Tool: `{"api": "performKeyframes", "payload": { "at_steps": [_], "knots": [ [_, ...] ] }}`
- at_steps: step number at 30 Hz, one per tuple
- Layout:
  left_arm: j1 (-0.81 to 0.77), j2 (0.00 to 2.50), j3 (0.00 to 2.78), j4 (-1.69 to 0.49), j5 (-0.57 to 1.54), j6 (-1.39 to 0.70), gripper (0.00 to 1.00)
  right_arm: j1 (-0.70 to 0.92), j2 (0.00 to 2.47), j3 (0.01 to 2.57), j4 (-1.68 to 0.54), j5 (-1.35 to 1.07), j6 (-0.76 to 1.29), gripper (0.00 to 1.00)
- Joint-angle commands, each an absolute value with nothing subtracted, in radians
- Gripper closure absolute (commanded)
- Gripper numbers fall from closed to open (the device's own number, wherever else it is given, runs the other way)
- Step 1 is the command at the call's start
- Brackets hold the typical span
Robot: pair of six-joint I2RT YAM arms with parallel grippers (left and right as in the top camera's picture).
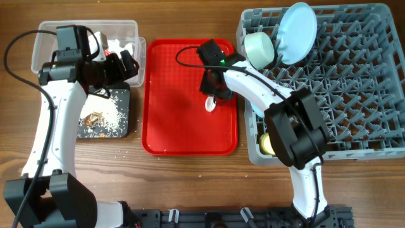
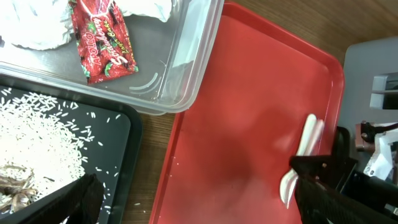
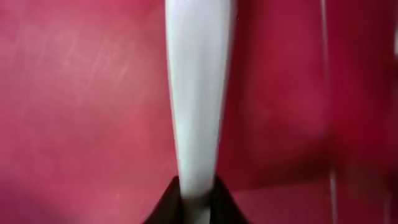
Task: Sort waste into correct bins and load items into the dishwasher rack
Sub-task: 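Reach to the red tray and grasp the white spoon and fork, then insert the spoon and fork into the rack with the right gripper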
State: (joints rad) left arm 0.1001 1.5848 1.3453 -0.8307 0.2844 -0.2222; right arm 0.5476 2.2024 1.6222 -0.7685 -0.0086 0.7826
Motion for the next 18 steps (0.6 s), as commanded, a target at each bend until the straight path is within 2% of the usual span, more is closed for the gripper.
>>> {"api": "performKeyframes", "payload": {
  "at_steps": [1, 7, 15, 18],
  "knots": [
    [0.105, 1.57, 1.348, -0.831, 0.279, -0.216, 0.0, 0.553, 2.267, 1.618, -0.773, -0.073, 0.784, 0.96],
    [0.105, 1.57, 1.348, -0.831, 0.279, -0.216, 0.0, 0.54, 2.215, 1.659, -0.785, -0.182, 0.631, 0.96],
    [0.105, 1.57, 1.348, -0.831, 0.279, -0.216, 0.0, 0.498, 1.853, 1.663, -0.808, -0.181, 0.23, 0.96],
    [0.105, 1.57, 1.348, -0.831, 0.279, -0.216, 0.0, 0.46, 1.733, 1.663, -0.861, -0.12, 0.183, 0.96]
  ]
}}
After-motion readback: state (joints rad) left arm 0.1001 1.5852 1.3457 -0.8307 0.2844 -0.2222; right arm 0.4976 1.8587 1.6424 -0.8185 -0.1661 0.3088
